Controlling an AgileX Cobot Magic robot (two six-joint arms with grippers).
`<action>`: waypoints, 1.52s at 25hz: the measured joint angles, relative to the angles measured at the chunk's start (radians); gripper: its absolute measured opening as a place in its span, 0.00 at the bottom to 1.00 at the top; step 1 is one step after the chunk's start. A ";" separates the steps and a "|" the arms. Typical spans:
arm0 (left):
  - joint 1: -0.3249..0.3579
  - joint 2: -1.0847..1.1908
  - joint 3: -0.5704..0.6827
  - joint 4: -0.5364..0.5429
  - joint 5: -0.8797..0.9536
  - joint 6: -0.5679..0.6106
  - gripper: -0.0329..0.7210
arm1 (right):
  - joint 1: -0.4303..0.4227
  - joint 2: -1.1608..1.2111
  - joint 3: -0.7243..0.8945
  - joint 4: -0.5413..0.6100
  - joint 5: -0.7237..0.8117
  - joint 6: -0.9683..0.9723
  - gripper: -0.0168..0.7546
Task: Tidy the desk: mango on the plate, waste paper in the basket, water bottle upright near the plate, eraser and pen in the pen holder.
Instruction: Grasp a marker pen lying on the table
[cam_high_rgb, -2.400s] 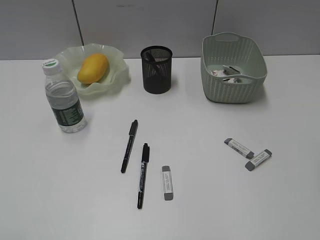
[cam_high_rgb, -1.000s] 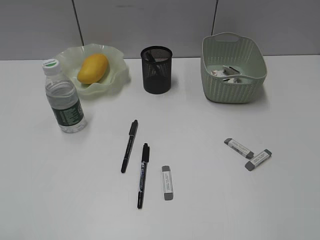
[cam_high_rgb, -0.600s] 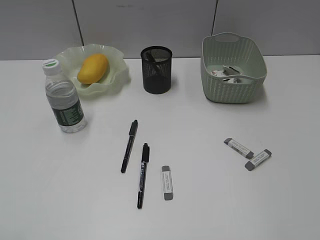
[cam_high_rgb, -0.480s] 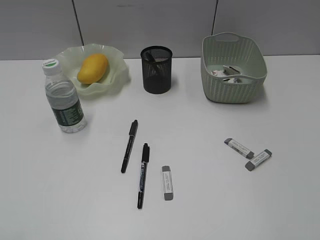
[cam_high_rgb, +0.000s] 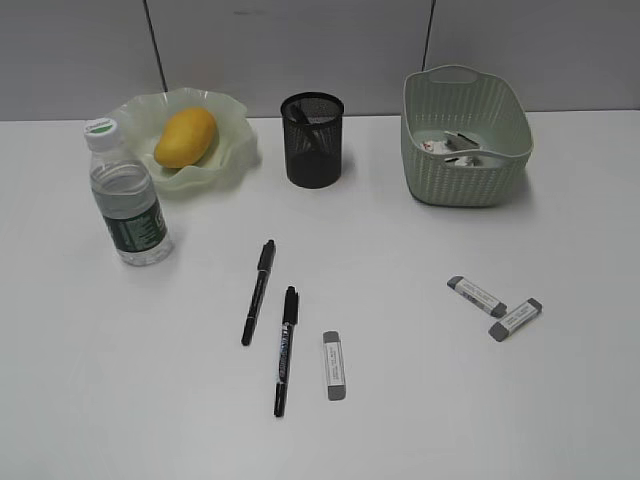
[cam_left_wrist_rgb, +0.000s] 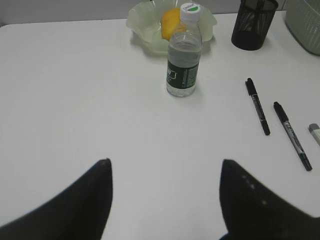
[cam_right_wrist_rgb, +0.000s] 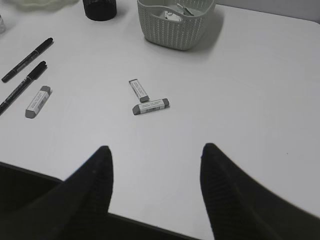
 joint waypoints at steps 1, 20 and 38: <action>0.000 0.000 0.000 0.000 0.000 0.000 0.72 | 0.000 0.000 0.000 0.000 0.000 0.000 0.60; 0.000 0.018 -0.002 0.000 0.000 0.000 0.68 | -0.228 0.000 0.000 0.007 0.001 0.000 0.60; -0.022 0.911 -0.082 -0.009 -0.172 0.000 0.63 | -0.228 0.000 0.000 0.007 0.000 0.000 0.60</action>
